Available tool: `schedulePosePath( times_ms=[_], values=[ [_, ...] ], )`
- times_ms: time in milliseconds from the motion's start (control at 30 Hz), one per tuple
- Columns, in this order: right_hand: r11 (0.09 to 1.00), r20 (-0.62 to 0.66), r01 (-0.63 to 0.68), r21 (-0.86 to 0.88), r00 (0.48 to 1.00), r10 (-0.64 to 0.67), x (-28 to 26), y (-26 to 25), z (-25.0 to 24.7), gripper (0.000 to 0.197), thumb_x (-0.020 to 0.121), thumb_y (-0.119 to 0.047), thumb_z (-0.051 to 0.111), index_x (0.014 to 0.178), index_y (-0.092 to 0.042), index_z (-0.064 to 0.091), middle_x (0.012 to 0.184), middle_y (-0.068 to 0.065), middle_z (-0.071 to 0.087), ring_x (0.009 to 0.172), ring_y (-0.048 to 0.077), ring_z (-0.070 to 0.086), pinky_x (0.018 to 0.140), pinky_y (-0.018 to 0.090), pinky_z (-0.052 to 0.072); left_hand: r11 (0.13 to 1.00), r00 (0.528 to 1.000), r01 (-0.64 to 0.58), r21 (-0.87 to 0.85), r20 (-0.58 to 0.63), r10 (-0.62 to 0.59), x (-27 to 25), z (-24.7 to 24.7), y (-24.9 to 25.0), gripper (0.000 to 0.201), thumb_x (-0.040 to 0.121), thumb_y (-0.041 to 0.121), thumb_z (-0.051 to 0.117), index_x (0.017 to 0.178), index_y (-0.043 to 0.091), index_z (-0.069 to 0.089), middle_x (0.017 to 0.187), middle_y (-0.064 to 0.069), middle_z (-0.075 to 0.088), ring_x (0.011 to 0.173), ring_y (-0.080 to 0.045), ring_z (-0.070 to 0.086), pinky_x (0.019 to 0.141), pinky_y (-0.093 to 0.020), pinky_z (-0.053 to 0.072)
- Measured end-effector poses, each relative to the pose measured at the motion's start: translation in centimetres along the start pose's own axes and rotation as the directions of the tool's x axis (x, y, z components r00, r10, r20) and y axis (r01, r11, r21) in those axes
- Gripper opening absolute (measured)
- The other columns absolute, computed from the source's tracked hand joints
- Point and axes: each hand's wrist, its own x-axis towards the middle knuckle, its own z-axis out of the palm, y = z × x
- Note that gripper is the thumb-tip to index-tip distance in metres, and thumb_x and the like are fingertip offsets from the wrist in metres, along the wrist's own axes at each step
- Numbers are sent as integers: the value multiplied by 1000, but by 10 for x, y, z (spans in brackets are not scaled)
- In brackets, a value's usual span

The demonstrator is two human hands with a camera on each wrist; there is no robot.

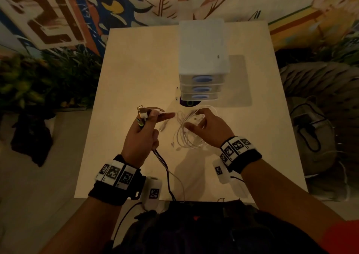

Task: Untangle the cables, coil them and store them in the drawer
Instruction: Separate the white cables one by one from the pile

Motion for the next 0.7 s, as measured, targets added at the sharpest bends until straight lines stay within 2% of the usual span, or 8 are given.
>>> schedulePosePath(
  times_ms=[133,200,333,400,467,533,600,700],
  values=[
    [996,-3,-84,-1,996,84,0,-11,9,69,69,-85,59,111,-31,50,87,-10,66,80,7,61,76,33,49,999,998,-31,16,58,30,-11,5,17,23,108,25,40,109,8,55,112,-2,76,44,-14,21,44,-28,23],
    [996,24,-80,-34,996,80,4,-10,12,63,74,-83,56,102,-27,60,87,-10,66,83,10,61,76,31,46,998,996,-42,39,78,39,-14,8,23,23,108,24,40,110,6,54,109,0,77,46,-17,21,43,-28,24],
    [999,44,39,-19,998,-38,9,1,11,40,91,-53,63,87,-14,69,82,0,66,78,18,59,73,29,43,996,992,-67,62,114,59,-19,9,30,26,109,23,38,112,1,52,108,0,77,49,-25,16,45,-35,20],
    [998,21,56,-2,998,-56,13,8,11,34,93,-41,66,86,-7,71,81,8,69,76,23,61,75,35,48,995,991,-78,56,112,71,-21,7,33,23,108,23,38,110,5,53,110,-2,77,48,-23,17,45,-33,21],
    [1000,-6,31,3,999,-31,16,11,11,32,93,-38,65,87,-7,72,80,9,69,78,25,62,80,39,51,996,990,-89,29,111,85,-23,6,36,22,108,23,39,109,7,53,111,-4,76,48,-25,15,44,-29,23],
    [1000,-17,-7,5,1000,7,18,9,9,39,96,-45,59,87,-9,73,87,9,72,85,26,64,85,40,51,995,987,-101,13,123,99,-25,6,39,22,107,23,39,109,6,53,110,-5,76,48,-25,14,43,-28,24],
    [998,3,-55,10,998,55,17,4,8,60,95,-62,50,86,-8,75,90,9,74,87,25,65,87,38,50,993,983,-118,23,143,114,-26,7,41,22,105,26,41,108,7,53,109,-5,77,45,-19,18,42,-29,24],
    [997,48,-60,-40,997,62,19,-1,12,81,84,-78,49,81,0,72,75,15,70,71,25,63,74,34,48,990,975,-140,24,176,133,-26,8,42,28,99,34,44,107,9,53,111,-8,76,43,-15,23,42,-28,26]
  ],
)
